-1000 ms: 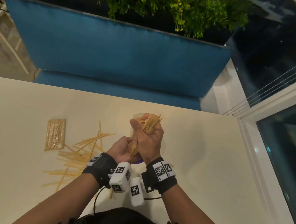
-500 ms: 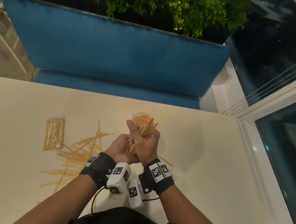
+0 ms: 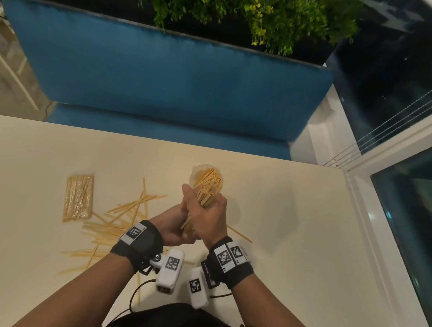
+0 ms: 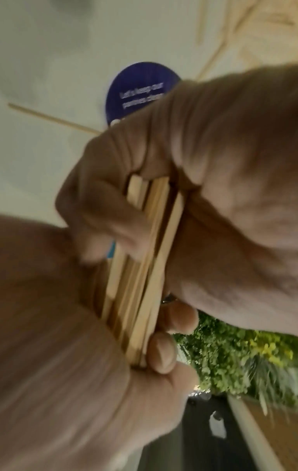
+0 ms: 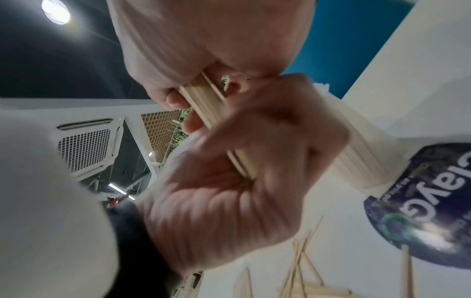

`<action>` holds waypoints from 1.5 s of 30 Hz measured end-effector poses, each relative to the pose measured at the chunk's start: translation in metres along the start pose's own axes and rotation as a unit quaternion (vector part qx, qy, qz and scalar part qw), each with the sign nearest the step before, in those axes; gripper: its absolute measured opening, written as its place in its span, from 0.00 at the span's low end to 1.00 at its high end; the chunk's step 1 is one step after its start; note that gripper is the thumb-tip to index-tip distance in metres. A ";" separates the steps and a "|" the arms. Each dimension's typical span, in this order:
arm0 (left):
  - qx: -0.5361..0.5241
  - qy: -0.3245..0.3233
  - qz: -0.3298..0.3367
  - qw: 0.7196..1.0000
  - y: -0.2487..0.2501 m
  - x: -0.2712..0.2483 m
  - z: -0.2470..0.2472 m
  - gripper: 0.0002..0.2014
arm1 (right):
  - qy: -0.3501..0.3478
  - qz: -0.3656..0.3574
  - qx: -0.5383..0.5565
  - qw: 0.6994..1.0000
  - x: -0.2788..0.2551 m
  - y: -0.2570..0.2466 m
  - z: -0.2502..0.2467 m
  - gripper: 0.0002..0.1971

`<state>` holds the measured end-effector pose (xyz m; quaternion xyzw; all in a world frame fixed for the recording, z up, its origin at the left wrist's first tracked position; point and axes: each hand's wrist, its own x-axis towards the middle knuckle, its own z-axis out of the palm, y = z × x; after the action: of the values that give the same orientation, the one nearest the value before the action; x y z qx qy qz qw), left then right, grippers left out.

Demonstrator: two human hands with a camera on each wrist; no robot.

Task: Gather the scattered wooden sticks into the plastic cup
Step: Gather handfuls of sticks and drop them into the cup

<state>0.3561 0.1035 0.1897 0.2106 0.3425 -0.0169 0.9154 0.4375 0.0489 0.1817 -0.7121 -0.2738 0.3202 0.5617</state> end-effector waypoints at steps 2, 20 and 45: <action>0.046 0.008 -0.009 0.999 0.001 -0.002 -0.006 0.22 | -0.006 0.007 -0.012 1.000 0.001 0.002 -0.001 0.33; 0.078 0.184 0.068 0.978 0.002 0.004 -0.028 0.22 | -0.118 -0.273 -0.356 0.886 -0.008 -0.031 -0.024 0.20; 0.211 0.308 0.100 0.922 -0.011 -0.002 -0.076 0.22 | -0.103 0.101 -0.156 0.977 -0.018 -0.025 -0.046 0.07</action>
<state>0.3054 0.1232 0.1348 0.4268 0.5729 0.0683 0.6964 0.4606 0.0124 0.2166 -0.7778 -0.3037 0.4004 0.3774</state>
